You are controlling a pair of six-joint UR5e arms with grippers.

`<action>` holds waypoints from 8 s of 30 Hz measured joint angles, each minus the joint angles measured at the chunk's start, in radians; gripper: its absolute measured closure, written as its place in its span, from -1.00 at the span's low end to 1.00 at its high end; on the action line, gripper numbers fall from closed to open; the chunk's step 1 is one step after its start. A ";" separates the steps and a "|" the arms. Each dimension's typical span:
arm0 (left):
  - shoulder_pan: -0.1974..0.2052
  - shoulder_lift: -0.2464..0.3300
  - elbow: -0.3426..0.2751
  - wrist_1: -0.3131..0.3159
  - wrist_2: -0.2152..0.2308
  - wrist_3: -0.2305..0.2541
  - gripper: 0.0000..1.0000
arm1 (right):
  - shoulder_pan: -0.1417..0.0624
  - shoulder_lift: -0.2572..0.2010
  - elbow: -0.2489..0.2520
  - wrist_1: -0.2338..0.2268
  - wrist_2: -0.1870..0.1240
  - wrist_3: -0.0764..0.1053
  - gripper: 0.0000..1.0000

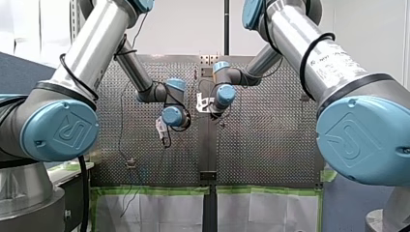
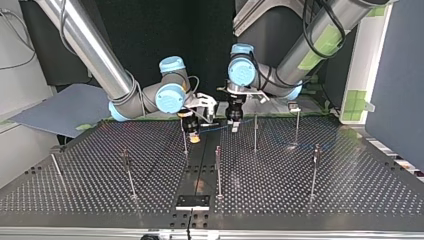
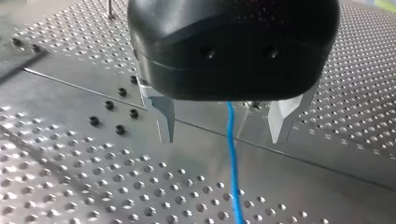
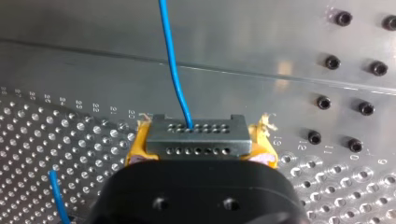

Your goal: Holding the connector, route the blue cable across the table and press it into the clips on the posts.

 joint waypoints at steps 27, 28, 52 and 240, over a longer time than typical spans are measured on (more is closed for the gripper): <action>-0.003 -0.094 0.108 -0.123 -0.093 0.005 1.00 | -0.001 -0.002 -0.001 -0.002 -0.001 -0.001 1.00; -0.003 -0.093 0.108 -0.126 -0.095 0.005 1.00 | -0.001 -0.002 -0.001 -0.002 -0.001 -0.001 1.00; -0.014 0.013 0.107 -0.179 -0.130 0.002 1.00 | -0.002 -0.093 0.000 0.003 -0.002 0.015 1.00; -0.261 0.101 0.476 -0.420 -0.345 0.323 -1.00 | -0.257 -0.212 0.065 0.058 -0.120 0.089 1.00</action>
